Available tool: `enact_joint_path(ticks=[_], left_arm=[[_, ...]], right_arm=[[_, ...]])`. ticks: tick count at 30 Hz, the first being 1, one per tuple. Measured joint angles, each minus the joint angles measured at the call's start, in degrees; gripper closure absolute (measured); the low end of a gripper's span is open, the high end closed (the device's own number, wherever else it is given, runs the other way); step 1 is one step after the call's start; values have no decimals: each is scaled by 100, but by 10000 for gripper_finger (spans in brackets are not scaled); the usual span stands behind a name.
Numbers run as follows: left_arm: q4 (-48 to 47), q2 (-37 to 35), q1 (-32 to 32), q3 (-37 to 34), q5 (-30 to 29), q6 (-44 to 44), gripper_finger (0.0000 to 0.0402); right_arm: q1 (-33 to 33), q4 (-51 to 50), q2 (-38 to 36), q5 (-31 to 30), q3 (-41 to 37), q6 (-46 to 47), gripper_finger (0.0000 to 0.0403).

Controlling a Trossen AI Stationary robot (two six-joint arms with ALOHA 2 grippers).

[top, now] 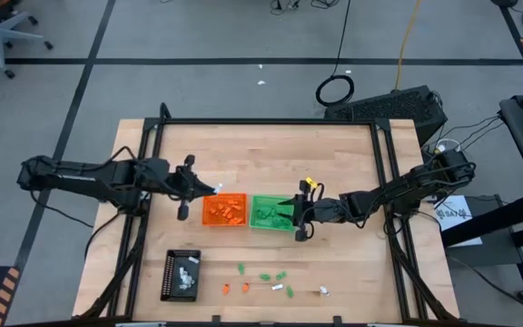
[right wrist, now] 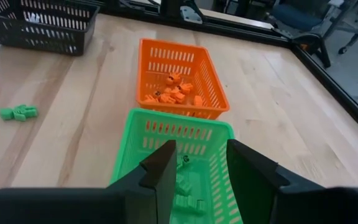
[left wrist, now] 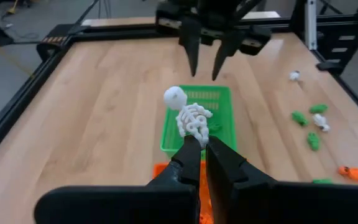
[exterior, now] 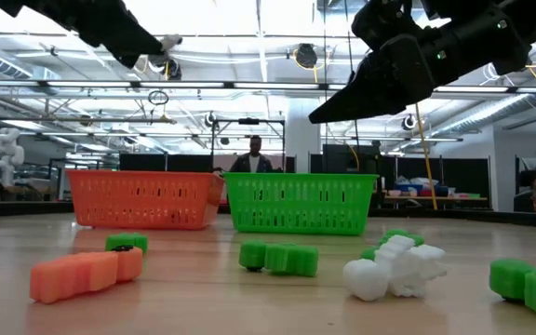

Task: Sort Halloween decoration
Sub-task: Put the white skeleton toy into the black bin

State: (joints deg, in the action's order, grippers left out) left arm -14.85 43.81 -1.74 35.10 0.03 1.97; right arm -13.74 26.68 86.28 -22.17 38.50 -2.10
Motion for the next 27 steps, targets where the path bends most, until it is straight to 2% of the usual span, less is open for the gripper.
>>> enact_joint_path(ticks=[6, 19, 24, 27], left_arm=[[-3, -6, -196, -7, -7, 278, 394], [26, -6, -442, -7, -37, 3513, 394], [114, -6, -442, -5, -49, 3910, 394], [113, -6, -442, -5, -48, 3705, 394]], right_arm=[[0, 34, 0, 0, -1, 12, 275], [0, 50, 0, 0, 0, -5, 275], [0, 50, 0, 0, 0, -5, 275], [0, 50, 0, 0, 0, -5, 275]])
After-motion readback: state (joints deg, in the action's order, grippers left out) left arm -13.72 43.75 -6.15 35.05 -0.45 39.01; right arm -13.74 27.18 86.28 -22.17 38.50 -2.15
